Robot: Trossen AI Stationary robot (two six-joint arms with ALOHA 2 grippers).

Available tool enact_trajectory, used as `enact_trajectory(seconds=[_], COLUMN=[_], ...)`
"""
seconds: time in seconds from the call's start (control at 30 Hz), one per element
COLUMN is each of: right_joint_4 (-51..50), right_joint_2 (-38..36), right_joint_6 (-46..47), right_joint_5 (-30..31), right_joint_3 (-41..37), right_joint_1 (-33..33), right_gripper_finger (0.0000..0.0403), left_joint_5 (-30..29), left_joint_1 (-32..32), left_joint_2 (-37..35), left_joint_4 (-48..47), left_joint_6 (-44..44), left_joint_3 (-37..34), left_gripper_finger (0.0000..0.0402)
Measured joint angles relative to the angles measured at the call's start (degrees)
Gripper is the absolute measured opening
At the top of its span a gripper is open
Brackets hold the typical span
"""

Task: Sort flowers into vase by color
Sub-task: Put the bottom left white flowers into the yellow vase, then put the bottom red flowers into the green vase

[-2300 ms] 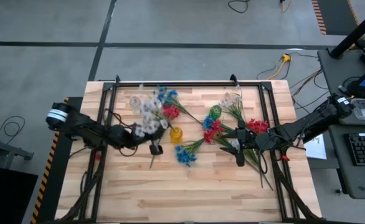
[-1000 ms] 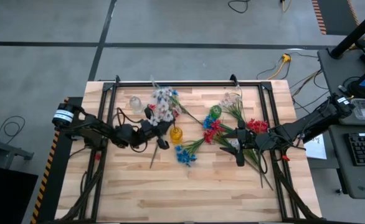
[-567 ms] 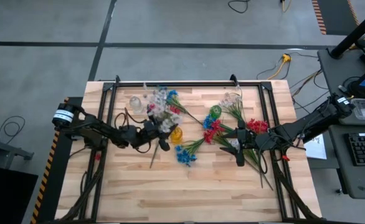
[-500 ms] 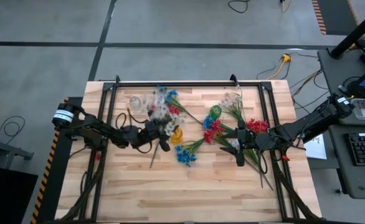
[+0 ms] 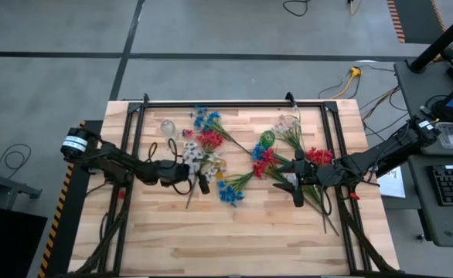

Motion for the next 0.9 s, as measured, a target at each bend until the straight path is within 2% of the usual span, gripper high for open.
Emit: enact_trajectory(seconds=[0.4, 0.67, 0.9], right_joint_4=[-0.02, -4.97, -11.35], right_joint_2=[0.0, 0.0, 2.46], right_joint_6=[2.9, 7.75, 13.87], right_joint_5=[0.0, 0.15, 1.17], right_joint_3=[-0.02, -0.04, -0.04], right_joint_1=[0.0, -0.2, -3.04], right_gripper_finger=[0.0246, 0.0278, 0.0284], left_joint_5=[-0.68, -0.72, 4.09], left_joint_1=[-2.73, -3.85, -4.66], left_joint_2=[-12.3, -23.19, -30.02], left_joint_4=[-22.35, -44.05, -60.28], left_joint_6=[-5.28, -13.5, -21.43], left_joint_3=[0.04, 0.11, 2.2], left_gripper_finger=[0.0259, 0.0259, 0.0259])
